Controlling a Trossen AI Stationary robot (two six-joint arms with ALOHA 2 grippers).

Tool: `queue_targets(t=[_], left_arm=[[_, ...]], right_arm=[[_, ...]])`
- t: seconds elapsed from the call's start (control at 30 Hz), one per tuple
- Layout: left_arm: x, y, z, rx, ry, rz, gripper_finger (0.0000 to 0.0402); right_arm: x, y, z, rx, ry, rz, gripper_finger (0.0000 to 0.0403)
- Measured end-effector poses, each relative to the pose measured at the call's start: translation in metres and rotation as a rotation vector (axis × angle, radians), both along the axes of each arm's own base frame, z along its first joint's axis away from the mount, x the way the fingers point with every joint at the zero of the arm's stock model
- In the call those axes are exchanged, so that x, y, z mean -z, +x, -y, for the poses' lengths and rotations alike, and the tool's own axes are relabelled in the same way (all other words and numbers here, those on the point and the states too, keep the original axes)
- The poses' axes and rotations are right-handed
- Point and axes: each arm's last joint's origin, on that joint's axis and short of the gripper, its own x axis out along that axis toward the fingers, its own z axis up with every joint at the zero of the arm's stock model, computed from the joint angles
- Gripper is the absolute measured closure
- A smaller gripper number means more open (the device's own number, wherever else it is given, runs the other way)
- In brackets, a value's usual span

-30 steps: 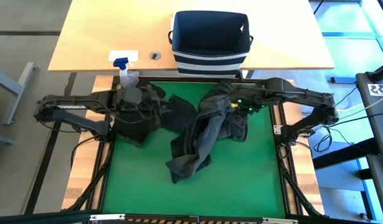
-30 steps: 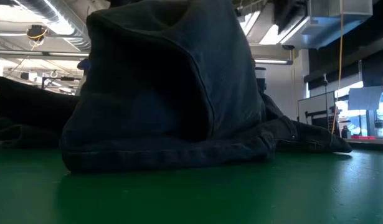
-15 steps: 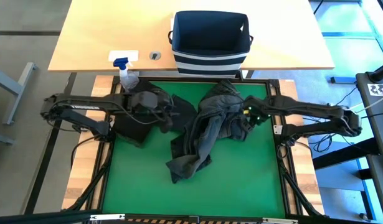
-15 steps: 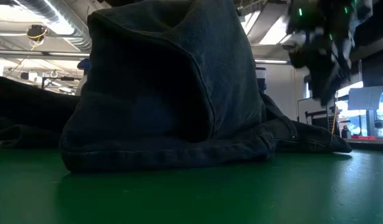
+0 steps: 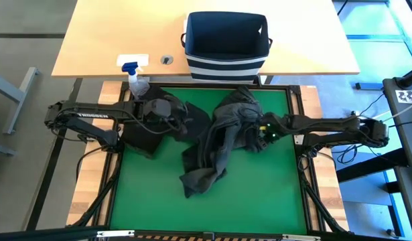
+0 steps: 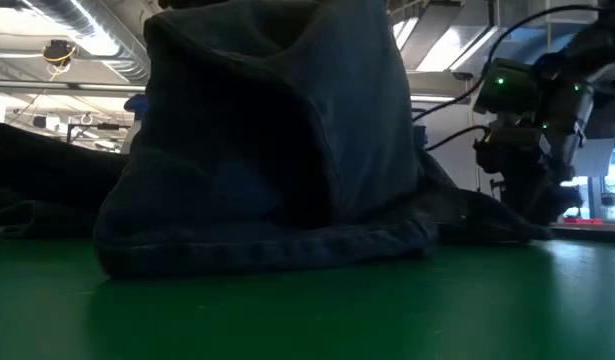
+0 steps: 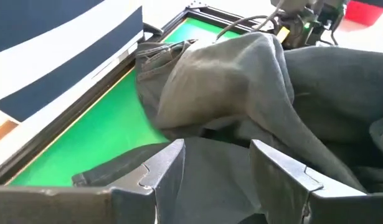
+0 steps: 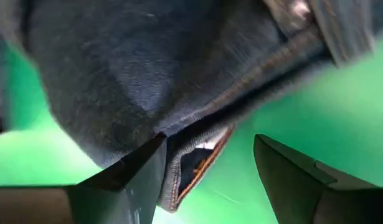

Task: Fold Laundry from Bin
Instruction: Fold the blue pants

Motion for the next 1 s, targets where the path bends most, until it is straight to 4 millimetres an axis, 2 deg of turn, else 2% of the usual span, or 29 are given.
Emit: queue_targets(t=[0.13,0.2,0.27,0.33,0.37,0.47,0.57,0.67,0.77,0.87,1.0], left_arm=[[0.000,0.000,0.000,0.007,0.007,-0.004,0.0226],[0.000,0.000,0.000,0.007,0.007,-0.004,0.0226],[0.000,0.000,-0.001,0.011,0.017,-0.008,0.0226],[0.000,0.000,-0.002,0.015,0.027,-0.013,0.0226],[0.000,0.000,-0.002,0.015,0.028,-0.010,0.0226],[-0.004,0.003,-0.002,0.018,0.035,0.039,0.0226],[-0.013,0.006,-0.001,0.053,0.042,0.078,0.0226],[-0.020,0.015,-0.003,0.049,0.043,0.118,0.0226],[-0.016,0.031,-0.006,0.076,0.019,0.143,0.0226],[0.000,0.055,-0.007,0.149,-0.058,0.136,0.0226],[0.030,0.087,-0.004,0.245,-0.159,0.041,0.0226]], right_arm=[[0.009,0.003,-0.002,-0.046,0.040,0.134,0.0197],[0.009,0.004,-0.002,-0.056,0.044,0.167,0.0241],[0.007,0.007,-0.002,-0.078,0.055,0.211,0.0302],[0.001,0.012,-0.002,-0.118,0.084,0.279,0.0368],[-0.005,0.016,-0.002,-0.146,0.095,0.323,0.0384],[-0.031,0.031,-0.005,-0.240,0.123,0.442,0.0379],[-0.069,0.048,-0.013,-0.343,0.118,0.564,0.0385],[-0.110,0.062,-0.025,-0.456,0.077,0.685,0.0397],[-0.137,0.068,-0.038,-0.539,0.055,0.751,0.0393],[-0.144,0.068,-0.045,-0.578,0.070,0.734,0.0398],[-0.133,0.062,-0.052,-0.560,0.083,0.593,0.0395]])
